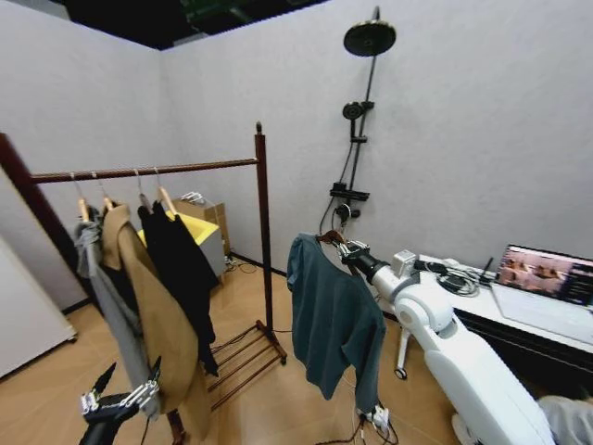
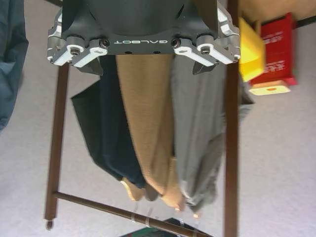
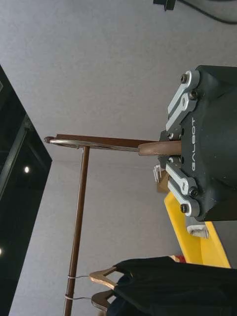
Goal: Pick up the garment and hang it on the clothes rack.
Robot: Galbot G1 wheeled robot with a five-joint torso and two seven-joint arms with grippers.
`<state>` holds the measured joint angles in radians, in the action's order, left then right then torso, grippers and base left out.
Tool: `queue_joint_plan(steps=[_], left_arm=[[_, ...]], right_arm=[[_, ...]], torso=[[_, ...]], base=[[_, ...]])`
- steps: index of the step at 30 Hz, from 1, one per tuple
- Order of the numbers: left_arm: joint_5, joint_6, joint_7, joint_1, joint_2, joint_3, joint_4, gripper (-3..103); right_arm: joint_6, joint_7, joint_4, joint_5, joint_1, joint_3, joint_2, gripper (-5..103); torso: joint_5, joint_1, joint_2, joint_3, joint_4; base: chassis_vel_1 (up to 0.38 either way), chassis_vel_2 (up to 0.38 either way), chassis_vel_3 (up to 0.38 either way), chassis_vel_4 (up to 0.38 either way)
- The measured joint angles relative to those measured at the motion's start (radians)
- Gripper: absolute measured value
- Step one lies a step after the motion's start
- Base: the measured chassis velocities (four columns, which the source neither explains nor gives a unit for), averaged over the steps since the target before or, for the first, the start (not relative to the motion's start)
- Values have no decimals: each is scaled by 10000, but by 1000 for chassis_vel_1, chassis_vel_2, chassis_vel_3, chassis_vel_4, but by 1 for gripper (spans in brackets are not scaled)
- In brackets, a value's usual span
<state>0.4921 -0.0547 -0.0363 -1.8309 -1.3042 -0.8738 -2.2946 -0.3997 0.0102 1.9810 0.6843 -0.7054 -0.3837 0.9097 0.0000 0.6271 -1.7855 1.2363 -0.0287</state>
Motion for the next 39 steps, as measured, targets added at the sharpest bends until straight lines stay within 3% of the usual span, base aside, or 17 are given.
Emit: queue_joint_plan(steps=[26,39], left_arm=[[0,0,1,0,0,0,0,100],[0,0,0,0,0,0,0,100]], right_arm=[[737,-171,-766,-812,-145,-334,45,10],[858,-6,-802,-1081,-32,-119,185,10]], torso=[[-1,1,0,0,4],[0,-3,-2,-1,-3]], base=[[129,121,120,117],[-45,56,57,-44]])
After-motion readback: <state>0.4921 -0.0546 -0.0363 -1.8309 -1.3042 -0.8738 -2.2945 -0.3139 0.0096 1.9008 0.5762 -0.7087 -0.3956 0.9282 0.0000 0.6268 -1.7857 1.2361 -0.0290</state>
